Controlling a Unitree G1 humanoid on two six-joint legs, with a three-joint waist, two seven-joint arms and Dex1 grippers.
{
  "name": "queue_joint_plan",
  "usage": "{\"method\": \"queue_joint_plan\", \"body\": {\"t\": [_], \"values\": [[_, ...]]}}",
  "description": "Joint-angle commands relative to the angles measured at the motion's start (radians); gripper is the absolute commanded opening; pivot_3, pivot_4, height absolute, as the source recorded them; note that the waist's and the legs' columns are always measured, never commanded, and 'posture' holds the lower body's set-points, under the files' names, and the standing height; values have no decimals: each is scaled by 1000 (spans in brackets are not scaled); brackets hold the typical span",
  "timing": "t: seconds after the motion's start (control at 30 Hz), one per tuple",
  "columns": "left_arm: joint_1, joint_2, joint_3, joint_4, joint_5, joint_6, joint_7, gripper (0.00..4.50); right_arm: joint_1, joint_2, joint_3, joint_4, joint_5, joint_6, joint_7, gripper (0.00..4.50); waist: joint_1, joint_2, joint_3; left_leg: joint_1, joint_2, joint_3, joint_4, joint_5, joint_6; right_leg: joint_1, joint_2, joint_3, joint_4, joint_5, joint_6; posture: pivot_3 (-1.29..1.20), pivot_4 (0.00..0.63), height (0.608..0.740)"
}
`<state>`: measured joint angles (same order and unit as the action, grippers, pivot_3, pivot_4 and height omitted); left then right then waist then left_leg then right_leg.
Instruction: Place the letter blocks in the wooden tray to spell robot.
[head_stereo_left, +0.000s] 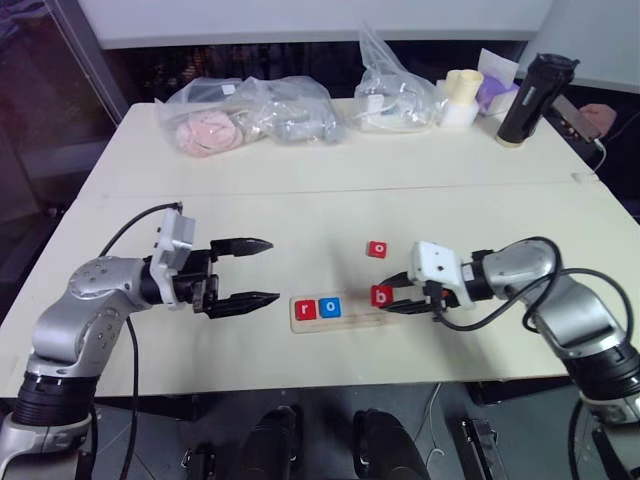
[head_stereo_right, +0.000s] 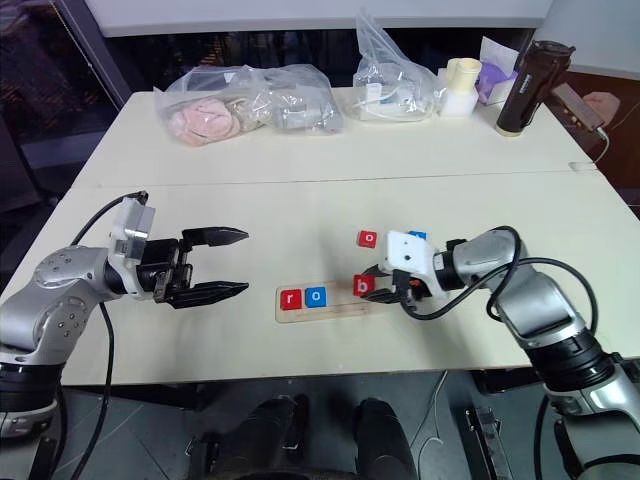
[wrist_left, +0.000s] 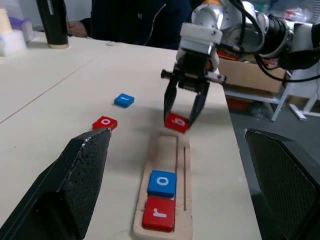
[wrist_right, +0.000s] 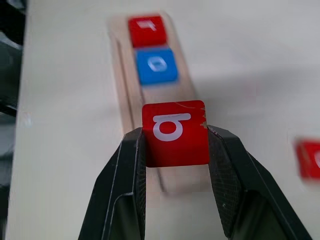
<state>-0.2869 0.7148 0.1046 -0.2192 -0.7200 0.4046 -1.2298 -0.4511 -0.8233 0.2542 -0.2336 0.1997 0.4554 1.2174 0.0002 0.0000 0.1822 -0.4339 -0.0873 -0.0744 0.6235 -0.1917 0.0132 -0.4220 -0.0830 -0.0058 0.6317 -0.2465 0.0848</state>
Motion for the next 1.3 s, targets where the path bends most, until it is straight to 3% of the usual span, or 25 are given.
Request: {"method": "queue_joint_plan", "body": {"t": [0.03, 0.27, 1.3], "values": [[4, -6, 18, -35, -1, -24, 2, 4500, -29, 24, 23, -14, -22, -5, -21, 1139, 6, 0, 0, 0, 0, 0, 0, 0, 0, 0, 0, 0, 0, 0, 0, 0, 150, 738], [16, 7, 4, -42, -11, -2, -35, 4500, -77, 80, 72, 36, -52, -12, -28, 1139, 10, 0, 0, 0, 0, 0, 0, 0, 0, 0, 0, 0, 0, 0, 0, 0, 150, 738], [19, 4, -9, -54, -1, 0, -69, 4500, -83, 126, 120, 130, -116, -80, -26, 1139, 11, 0, 0, 0, 0, 0, 0, 0, 0, 0, 1, 0, 0, 0, 0, 0, 150, 738]]}}
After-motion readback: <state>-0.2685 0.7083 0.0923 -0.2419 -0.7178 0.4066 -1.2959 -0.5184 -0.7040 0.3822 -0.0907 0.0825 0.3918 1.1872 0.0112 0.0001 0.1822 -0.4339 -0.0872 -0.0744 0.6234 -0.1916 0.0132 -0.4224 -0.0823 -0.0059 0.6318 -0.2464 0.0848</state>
